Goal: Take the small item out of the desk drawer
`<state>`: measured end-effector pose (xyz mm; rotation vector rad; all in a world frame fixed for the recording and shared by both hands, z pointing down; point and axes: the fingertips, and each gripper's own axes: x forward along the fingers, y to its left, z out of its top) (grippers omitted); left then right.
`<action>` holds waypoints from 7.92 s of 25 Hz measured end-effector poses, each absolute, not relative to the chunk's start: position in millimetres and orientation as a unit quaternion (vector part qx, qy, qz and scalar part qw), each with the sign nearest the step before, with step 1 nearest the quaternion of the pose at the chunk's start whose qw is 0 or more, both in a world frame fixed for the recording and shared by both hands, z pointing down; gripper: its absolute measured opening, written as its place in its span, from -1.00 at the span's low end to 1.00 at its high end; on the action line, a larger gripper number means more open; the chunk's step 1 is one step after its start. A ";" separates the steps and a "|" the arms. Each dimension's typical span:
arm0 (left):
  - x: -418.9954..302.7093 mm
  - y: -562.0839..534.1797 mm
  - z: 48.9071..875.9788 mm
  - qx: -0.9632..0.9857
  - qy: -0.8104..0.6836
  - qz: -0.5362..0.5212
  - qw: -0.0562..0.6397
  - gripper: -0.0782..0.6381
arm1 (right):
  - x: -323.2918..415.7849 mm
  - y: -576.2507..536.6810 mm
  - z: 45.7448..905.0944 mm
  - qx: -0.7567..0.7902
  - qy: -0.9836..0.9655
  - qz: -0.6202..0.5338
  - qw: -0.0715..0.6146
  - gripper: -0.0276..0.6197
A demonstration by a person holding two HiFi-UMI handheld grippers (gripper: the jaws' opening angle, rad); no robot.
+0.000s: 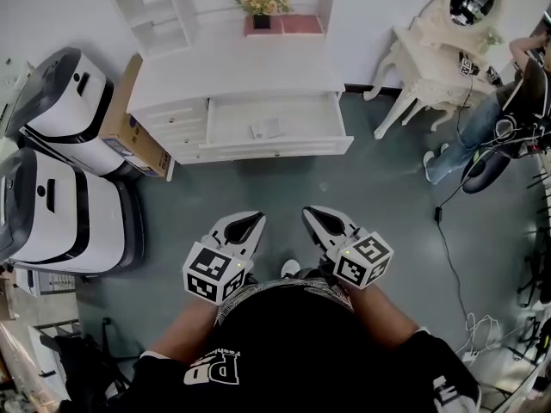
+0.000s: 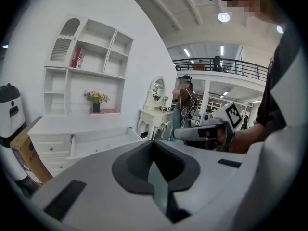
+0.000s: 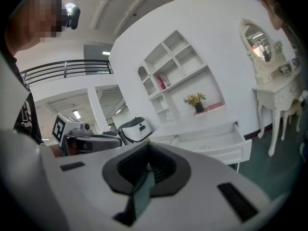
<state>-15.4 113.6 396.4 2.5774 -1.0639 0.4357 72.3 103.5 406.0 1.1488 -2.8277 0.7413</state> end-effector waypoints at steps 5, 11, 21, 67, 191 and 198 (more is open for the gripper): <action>-8.8 95.9 397.6 0.896 -0.380 0.163 0.160 -0.74 | 85.0 85.9 409.3 0.364 -0.899 0.243 -0.004 -0.89; -11.3 81.9 401.2 0.891 -0.388 0.168 0.166 -0.74 | 90.0 73.6 416.8 0.365 -0.896 0.253 -0.004 -0.89; -7.8 21.0 407.6 0.899 -0.370 0.150 0.178 -0.74 | 88.7 21.2 425.5 0.386 -0.886 0.256 0.007 -0.89; -93.8 -276.1 478.4 0.925 -0.253 0.251 0.130 -0.74 | 11.2 -242.9 467.8 0.485 -0.824 0.278 0.088 -0.89; -7.0 -352.2 615.5 0.862 -0.194 0.450 0.126 0.45 | 77.5 -322.9 474.3 0.439 -0.846 0.295 0.071 -0.89; -20.3 -348.6 550.9 0.893 -0.221 0.367 0.138 0.45 | 57.1 -322.1 446.5 0.434 -0.857 0.268 0.069 -0.89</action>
